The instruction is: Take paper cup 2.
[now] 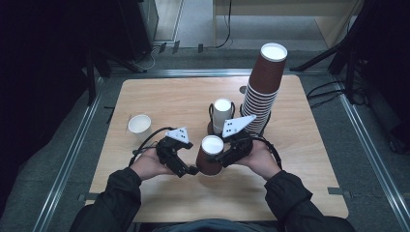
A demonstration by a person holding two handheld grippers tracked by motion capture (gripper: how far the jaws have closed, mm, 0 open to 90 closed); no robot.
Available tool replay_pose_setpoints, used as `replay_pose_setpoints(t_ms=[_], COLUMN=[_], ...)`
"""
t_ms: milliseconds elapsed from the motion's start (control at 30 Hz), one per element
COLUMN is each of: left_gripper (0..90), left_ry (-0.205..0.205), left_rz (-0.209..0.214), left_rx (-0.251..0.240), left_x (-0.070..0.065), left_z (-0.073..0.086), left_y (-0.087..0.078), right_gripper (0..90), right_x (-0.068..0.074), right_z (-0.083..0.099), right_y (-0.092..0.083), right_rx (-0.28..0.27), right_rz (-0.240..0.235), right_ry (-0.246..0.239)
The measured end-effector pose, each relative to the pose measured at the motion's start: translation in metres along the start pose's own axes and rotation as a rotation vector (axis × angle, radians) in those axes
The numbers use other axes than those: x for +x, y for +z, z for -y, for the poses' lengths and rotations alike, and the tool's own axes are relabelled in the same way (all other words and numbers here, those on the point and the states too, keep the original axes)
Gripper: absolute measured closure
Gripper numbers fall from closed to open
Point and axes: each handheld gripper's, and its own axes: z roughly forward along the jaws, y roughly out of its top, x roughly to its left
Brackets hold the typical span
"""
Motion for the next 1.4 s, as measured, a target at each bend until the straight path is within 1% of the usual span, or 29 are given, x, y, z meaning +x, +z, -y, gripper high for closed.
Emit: replay_pose_setpoints(t_ms=[133, 267, 333, 367, 400, 567, 600, 667, 733, 767, 900, 967, 1033, 1200, 1267, 1300, 1400], left_gripper=[0.0, 0.0, 0.0, 0.0, 0.0, 0.0, 0.0, 0.0, 0.0, 0.0, 0.0, 0.0, 0.0, 0.0, 4.2, 4.8, 6.4], left_ry=[0.005, 0.005, 0.007, 0.003, 0.006, 0.024, 0.024, 0.03, 0.03, 0.027, 0.008, 0.009, 0.007, 0.026, 0.019, 0.014, 0.02], left_rz=[0.033, 0.061, 0.063, 0.067, 0.061, 0.078, 0.081, 0.089, 0.093, 0.098, 0.123, 0.119, 0.127, 0.121, 0.125, 0.125, 0.115], left_rx=[0.0, -0.014, -0.016, -0.017, -0.017, -0.035, -0.041, -0.058, -0.083, -0.099, -0.131, -0.145, -0.156, -0.143, -0.148, -0.142, -0.128], left_x=[0.001, 0.001, 0.001, 0.0, 0.0, -0.002, -0.002, -0.003, -0.004, -0.004, -0.001, -0.002, -0.002, -0.004, -0.003, -0.002, -0.002], left_z=[-0.002, -0.005, -0.006, -0.006, -0.007, -0.009, -0.009, -0.01, -0.011, -0.011, -0.011, -0.011, -0.011, -0.012, -0.012, -0.012, -0.012], left_y=[0.007, 0.013, 0.015, 0.016, 0.017, 0.018, 0.019, 0.019, 0.017, 0.017, 0.013, 0.012, 0.011, 0.012, 0.011, 0.01, 0.01], right_gripper=[23.1, 23.1, 23.1, 23.1, 23.1, 23.1, 23.2, 23.2, 23.2, 23.3, 23.3, 23.3, 23.3, 23.4, 23.5, 23.6, 23.8], right_x=[0.0, 0.002, 0.004, 0.004, 0.006, 0.009, 0.01, 0.011, 0.012, 0.013, 0.012, 0.012, 0.013, 0.013, 0.013, 0.013, 0.012], right_z=[-0.001, -0.003, -0.005, -0.006, -0.007, -0.011, -0.012, -0.014, -0.015, -0.015, -0.016, -0.016, -0.017, -0.017, -0.017, -0.017, -0.016], right_y=[-0.001, -0.004, -0.007, -0.007, -0.009, -0.011, -0.012, -0.012, -0.013, -0.013, -0.017, -0.018, -0.018, -0.016, -0.016, -0.016, -0.015], right_rx=[-0.018, -0.039, -0.054, -0.065, -0.071, -0.109, -0.116, -0.132, -0.15, -0.16, -0.19, -0.196, -0.205, -0.214, -0.217, -0.218, -0.214], right_rz=[-0.008, -0.01, -0.014, -0.015, -0.016, -0.024, -0.03, -0.027, -0.03, -0.031, -0.036, -0.037, -0.04, -0.051, -0.055, -0.054, -0.051], right_ry=[-0.003, -0.013, -0.008, -0.014, -0.009, -0.007, -0.003, -0.009, -0.001, 0.002, 0.008, 0.007, 0.006, 0.011, 0.013, 0.013, 0.022])
